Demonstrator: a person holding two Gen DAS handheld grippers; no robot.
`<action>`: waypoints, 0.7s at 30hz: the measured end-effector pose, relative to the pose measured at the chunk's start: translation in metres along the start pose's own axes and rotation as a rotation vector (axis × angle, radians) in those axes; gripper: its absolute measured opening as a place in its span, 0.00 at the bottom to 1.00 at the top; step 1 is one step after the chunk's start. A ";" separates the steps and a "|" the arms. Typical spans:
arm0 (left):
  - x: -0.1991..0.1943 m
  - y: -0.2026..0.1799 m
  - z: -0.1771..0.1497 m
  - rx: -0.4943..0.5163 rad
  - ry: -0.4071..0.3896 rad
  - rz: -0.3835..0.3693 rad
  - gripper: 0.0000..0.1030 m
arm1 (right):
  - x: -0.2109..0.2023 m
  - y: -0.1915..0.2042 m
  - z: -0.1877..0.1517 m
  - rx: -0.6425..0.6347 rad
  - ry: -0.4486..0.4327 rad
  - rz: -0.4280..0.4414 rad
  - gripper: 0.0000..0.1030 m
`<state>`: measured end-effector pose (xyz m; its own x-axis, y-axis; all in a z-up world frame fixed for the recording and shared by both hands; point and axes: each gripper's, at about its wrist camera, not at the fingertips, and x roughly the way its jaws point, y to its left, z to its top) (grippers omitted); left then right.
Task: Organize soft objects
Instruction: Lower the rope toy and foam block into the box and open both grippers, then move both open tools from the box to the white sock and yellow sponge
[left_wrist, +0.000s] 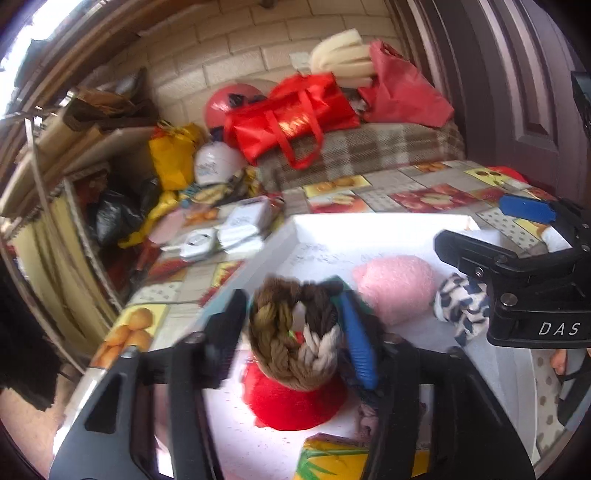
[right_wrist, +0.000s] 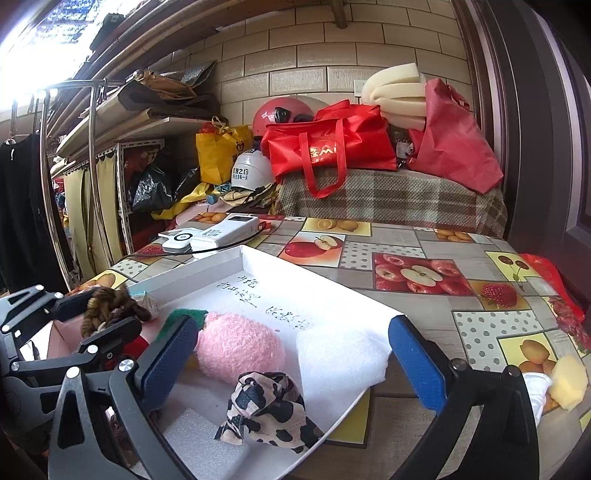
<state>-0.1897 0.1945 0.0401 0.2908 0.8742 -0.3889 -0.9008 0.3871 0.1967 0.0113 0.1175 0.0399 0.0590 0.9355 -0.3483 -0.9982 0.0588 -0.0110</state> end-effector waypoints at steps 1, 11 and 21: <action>-0.005 -0.001 -0.001 -0.005 -0.028 0.017 0.98 | 0.000 -0.001 0.000 0.003 -0.003 0.000 1.00; -0.013 0.014 -0.003 -0.040 -0.082 0.051 1.00 | -0.001 -0.003 0.000 0.015 -0.012 -0.006 1.00; -0.028 0.019 -0.006 -0.178 -0.106 0.010 1.00 | -0.023 -0.005 -0.002 0.014 -0.098 -0.047 1.00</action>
<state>-0.2171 0.1762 0.0496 0.3053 0.9075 -0.2886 -0.9439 0.3283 0.0341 0.0149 0.0952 0.0457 0.1069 0.9612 -0.2542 -0.9941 0.1074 -0.0120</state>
